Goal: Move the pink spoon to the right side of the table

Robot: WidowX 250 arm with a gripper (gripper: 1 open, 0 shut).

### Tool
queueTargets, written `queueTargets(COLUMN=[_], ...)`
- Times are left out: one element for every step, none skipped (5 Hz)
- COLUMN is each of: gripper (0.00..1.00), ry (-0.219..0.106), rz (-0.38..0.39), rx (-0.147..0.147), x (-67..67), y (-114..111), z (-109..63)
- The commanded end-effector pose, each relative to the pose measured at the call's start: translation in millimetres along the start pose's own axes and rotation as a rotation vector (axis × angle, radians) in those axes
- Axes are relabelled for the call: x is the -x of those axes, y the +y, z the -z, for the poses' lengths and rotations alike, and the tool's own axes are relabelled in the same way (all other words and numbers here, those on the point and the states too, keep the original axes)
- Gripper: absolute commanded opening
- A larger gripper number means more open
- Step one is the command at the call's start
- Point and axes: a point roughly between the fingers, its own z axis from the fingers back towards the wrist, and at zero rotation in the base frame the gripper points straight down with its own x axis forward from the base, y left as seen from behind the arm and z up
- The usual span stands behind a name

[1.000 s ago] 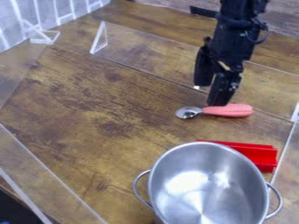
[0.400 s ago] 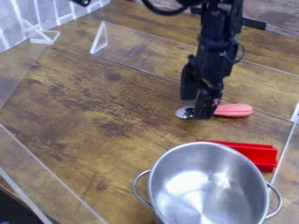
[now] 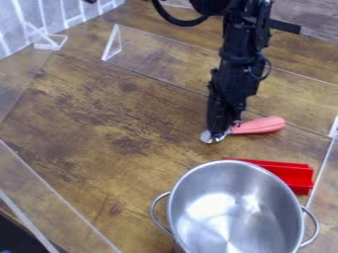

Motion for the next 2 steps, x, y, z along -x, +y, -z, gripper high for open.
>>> queueTargets(gripper=[0.0, 0.0], ry=[-0.076, -0.086], rz=[-0.106, -0.197], rx=[-0.072, -0.089], x=[12.3, 16.2], y=[-3.9, -13.2], z=[-56.2, -75.6])
